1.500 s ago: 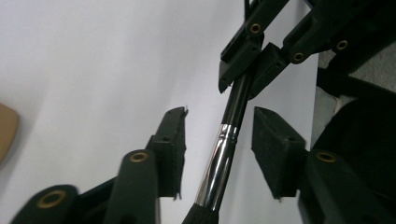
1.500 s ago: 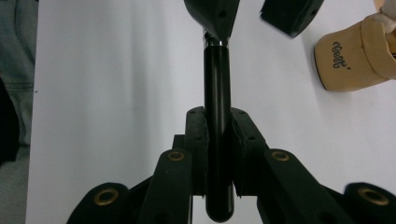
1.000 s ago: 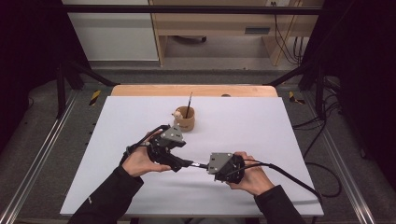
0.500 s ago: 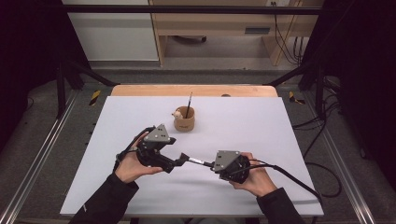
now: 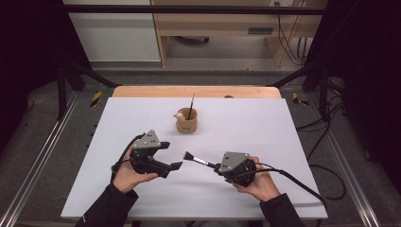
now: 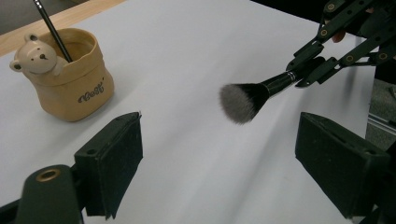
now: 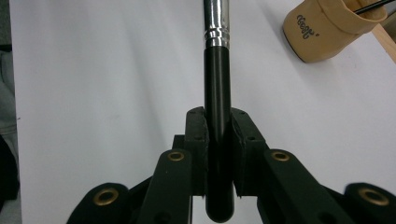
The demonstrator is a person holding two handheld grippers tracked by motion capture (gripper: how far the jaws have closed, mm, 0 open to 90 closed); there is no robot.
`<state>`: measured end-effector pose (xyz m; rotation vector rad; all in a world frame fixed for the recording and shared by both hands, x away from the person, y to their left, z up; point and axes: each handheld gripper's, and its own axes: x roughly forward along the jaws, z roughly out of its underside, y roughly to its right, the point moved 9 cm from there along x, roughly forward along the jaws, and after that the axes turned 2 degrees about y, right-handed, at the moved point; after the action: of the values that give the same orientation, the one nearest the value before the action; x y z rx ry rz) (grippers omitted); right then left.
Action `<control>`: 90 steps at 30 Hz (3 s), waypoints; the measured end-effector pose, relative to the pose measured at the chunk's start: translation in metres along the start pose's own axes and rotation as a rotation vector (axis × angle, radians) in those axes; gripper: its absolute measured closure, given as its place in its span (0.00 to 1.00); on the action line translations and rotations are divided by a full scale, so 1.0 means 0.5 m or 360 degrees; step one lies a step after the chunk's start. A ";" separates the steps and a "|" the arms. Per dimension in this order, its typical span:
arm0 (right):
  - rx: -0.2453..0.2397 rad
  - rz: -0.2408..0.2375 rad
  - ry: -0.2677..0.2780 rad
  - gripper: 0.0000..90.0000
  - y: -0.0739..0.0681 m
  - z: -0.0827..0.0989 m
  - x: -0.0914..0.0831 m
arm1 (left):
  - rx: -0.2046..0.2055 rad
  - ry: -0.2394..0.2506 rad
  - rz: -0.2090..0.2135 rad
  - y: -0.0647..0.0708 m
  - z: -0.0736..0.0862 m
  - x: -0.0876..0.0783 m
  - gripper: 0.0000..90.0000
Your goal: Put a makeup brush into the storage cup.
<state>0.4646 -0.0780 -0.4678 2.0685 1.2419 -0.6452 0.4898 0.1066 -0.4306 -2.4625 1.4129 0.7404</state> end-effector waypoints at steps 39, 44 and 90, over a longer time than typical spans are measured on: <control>0.0283 0.0038 0.0232 0.88 0.001 -0.003 0.004 | -0.0232 0.0247 -0.0066 0.009 0.030 0.008 0.15; 0.0316 0.0042 0.0256 0.88 0.003 -0.003 0.005 | -0.0239 0.0283 -0.0056 0.015 0.022 0.016 0.15; 0.0416 0.0080 0.0412 0.88 0.012 -0.023 -0.007 | -0.0323 0.0415 0.0161 0.068 -0.051 0.097 0.25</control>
<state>0.4697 -0.0736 -0.4560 2.4548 1.2978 -0.5532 0.4891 0.0421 -0.4317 -2.7431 1.6371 0.6275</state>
